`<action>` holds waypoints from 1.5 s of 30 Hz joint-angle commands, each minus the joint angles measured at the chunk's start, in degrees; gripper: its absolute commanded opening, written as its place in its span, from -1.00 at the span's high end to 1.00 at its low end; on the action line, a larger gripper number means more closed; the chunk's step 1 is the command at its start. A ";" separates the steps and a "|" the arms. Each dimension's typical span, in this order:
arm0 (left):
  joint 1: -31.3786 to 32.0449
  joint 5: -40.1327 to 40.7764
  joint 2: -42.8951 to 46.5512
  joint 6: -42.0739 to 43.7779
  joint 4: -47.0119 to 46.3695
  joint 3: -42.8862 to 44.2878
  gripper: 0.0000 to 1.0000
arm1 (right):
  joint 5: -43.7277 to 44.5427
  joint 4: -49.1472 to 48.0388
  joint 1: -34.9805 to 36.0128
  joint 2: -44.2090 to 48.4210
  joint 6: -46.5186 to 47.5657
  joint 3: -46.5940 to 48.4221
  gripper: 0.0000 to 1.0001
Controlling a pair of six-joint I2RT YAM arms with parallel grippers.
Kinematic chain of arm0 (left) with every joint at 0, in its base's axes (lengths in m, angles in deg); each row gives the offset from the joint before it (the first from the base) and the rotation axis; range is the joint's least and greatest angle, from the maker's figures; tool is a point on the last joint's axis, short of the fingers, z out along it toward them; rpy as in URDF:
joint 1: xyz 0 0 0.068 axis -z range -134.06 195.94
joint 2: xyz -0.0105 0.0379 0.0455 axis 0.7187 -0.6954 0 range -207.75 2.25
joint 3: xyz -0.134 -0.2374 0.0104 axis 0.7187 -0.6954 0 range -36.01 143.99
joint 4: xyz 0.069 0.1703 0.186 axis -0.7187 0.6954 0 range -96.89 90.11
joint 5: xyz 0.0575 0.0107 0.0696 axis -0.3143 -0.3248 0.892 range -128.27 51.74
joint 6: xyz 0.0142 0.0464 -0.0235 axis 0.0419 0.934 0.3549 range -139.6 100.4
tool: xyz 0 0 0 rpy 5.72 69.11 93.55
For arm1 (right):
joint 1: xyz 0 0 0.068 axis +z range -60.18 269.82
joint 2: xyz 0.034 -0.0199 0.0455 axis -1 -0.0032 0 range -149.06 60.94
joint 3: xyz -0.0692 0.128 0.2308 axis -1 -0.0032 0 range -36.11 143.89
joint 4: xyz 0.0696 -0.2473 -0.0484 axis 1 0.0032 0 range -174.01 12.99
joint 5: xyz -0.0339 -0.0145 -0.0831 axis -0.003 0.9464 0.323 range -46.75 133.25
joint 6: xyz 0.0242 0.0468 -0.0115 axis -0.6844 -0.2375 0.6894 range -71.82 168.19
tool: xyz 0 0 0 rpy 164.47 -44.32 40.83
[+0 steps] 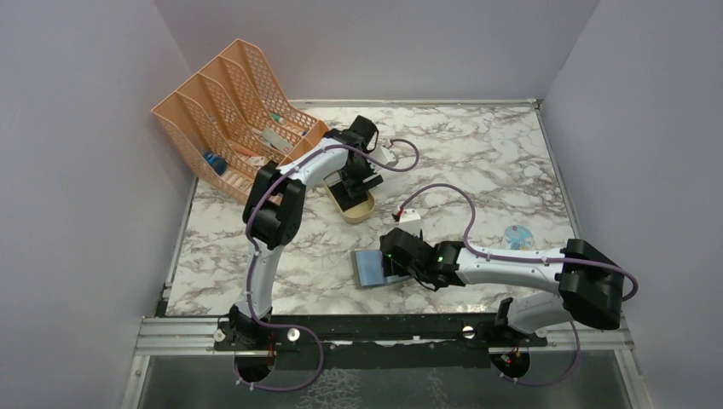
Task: Put the credit cards into the card holder
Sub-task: Pick up the credit card from the storage box.
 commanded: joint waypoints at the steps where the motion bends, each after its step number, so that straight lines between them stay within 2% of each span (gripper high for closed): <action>1: -0.45 5.20 -4.54 1.97 -0.82 0.29 -0.30 | 2.50 0.86 -0.15 1.40 0.36 0.85 -0.15; 7: -0.23 7.43 -3.70 1.75 -1.46 1.31 -0.04 | 2.50 0.57 -0.14 1.31 0.30 0.69 -0.15; 14: 1.07 12.15 -2.78 1.55 -1.64 1.04 0.08 | 2.50 0.46 -0.13 1.49 0.27 0.60 -0.15; 20: 2.59 14.64 -1.14 0.64 -1.83 1.59 0.32 | 2.49 0.29 -0.17 1.33 0.19 0.71 -0.15; 25: 3.83 15.74 0.85 -0.20 -1.74 1.56 0.33 | 2.50 -0.01 -0.13 1.55 0.10 0.24 -0.15; 30: 4.84 17.46 1.47 -0.30 -1.82 1.00 0.25 | 2.41 -0.23 -0.13 1.48 -0.07 0.08 -0.15; 35: 5.22 18.99 1.61 -0.48 -1.83 -0.06 0.33 | 2.41 -0.36 -0.14 2.08 -0.18 -0.34 -0.15; 43: 6.03 20.69 2.26 -0.73 -1.79 -0.11 0.32 | 2.15 -0.67 -0.12 2.54 -0.34 -0.79 -0.15; 45: 6.19 20.46 2.52 -0.66 -1.79 -0.11 0.39 | 2.23 -0.68 -0.13 2.54 -0.27 -0.70 -0.15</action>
